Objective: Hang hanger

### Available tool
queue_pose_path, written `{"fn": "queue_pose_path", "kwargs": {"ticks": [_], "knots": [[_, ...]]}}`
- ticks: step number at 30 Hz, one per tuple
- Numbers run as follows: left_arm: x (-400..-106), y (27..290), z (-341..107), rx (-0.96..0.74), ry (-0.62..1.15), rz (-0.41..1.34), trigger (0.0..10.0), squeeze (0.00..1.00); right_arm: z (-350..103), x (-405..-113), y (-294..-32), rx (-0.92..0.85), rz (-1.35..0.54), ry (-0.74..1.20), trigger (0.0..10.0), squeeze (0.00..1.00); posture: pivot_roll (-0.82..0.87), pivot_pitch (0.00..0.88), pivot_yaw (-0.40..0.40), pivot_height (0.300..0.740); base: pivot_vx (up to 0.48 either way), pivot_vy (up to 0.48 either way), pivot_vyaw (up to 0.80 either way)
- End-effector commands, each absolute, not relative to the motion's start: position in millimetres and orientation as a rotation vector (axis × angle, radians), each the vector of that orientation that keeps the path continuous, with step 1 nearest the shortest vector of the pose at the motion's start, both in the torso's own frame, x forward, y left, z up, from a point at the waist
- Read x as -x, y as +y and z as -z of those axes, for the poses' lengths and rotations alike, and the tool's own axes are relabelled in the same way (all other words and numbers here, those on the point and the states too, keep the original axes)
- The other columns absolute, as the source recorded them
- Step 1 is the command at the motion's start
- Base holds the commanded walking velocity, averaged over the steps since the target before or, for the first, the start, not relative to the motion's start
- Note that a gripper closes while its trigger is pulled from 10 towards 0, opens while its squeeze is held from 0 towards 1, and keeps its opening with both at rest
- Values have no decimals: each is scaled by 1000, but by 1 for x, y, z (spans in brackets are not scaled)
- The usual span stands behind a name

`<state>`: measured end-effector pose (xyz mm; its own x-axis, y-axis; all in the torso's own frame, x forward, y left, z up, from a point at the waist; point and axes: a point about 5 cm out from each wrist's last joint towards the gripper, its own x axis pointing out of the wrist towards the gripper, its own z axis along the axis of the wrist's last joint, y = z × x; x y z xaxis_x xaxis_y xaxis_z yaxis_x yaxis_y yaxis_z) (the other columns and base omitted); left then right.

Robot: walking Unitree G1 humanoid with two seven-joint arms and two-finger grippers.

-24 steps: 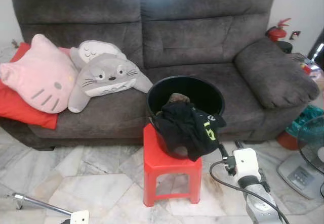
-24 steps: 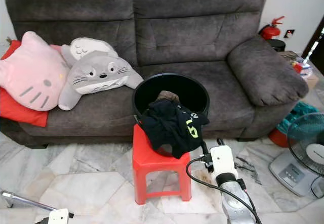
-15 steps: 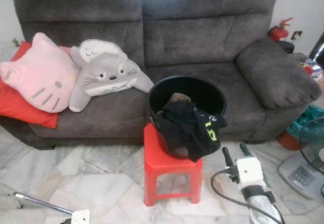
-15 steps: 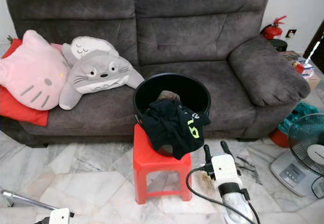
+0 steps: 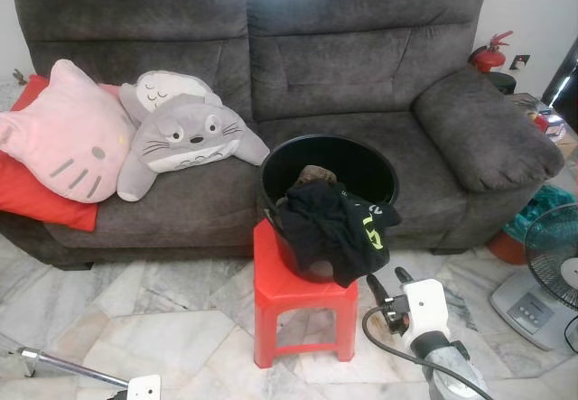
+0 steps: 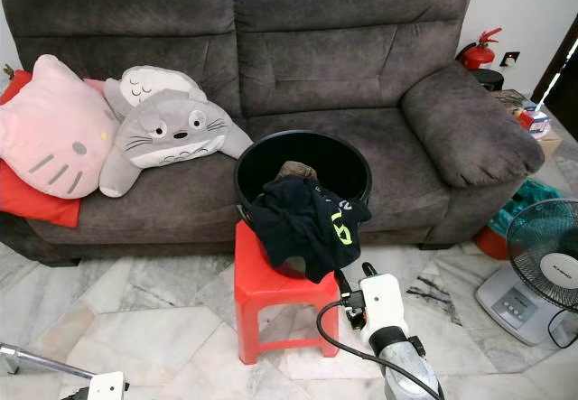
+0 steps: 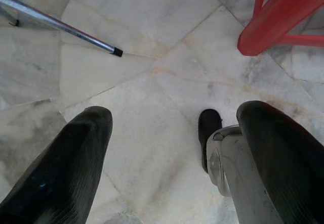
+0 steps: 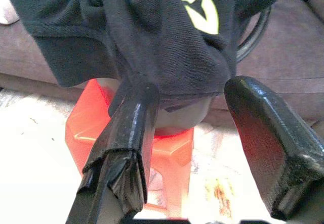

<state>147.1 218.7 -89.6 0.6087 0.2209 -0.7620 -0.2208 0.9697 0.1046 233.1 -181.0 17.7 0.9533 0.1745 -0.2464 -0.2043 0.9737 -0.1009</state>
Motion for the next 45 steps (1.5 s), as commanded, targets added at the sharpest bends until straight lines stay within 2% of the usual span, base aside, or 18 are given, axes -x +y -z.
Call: {"fn": "queue_pose_path", "kwargs": {"ticks": [1, 2, 19, 23, 24, 25, 26, 27, 28, 39, 40, 45], "knots": [[-146, 219, 90, -10, 884, -259, 10000, 0, -21, -235, -179, 115, -207, 231, 10000, 0, -190, 0, 39, 740, 0, 0, 0], [-145, 219, 90, -8, 886, -260, 10000, 0, -22, -238, -179, 112, -218, 225, 10000, 1000, -192, 0, 38, 740, 0, 0, 0], [-139, 219, 93, -10, 910, -261, 10000, 0, -17, -251, -173, 88, -271, 266, 10000, 1000, -187, 0, 44, 740, 0, 0, 0], [-139, 219, 93, -10, 916, -260, 10000, 0, -16, -266, -174, 109, -259, 318, 10000, 1000, -186, 0, 46, 740, 0, 0, 0], [-139, 220, 93, -10, 916, -261, 10000, 0, -17, -271, -174, 114, -250, 315, 10000, 620, -185, 0, 46, 740, 0, 0, 0], [-140, 220, 93, -10, 917, -261, 10000, 0, -19, -273, -174, 113, -247, 312, 10000, 620, -185, 0, 46, 740, 0, 0, 0], [-140, 220, 93, -10, 917, -262, 10000, 0, -20, -278, -174, 126, -243, 314, 10000, 43, -184, 0, 46, 740, 0, 0, 0], [-140, 220, 93, -11, 916, -262, 10000, 0, -20, -279, -174, 134, -241, 318, 10000, 43, -184, 0, 46, 740, 0, 0, 0], [-141, 221, 92, -11, 917, -262, 10000, 0, -21, -281, -173, 136, -244, 319, 10000, 0, -184, 0, 46, 740, 0, 0, 0], [-142, 222, 92, -25, 920, -251, 10000, 0, -26, -293, -164, 131, -271, 304, 10000, 0, -183, 0, 46, 740, 0, 0, 0], [-141, 222, 92, -27, 922, -249, 10000, 0, -27, -293, -164, 131, -276, 302, 0, 0, -179, 0, 47, 740, 0, 0, 0], [-141, 222, 92, -30, 925, -247, 10000, 0, -26, -293, -163, 135, -279, 303, 0, 0, -179, 0, 47, 740, 0, 0, 0]]}}
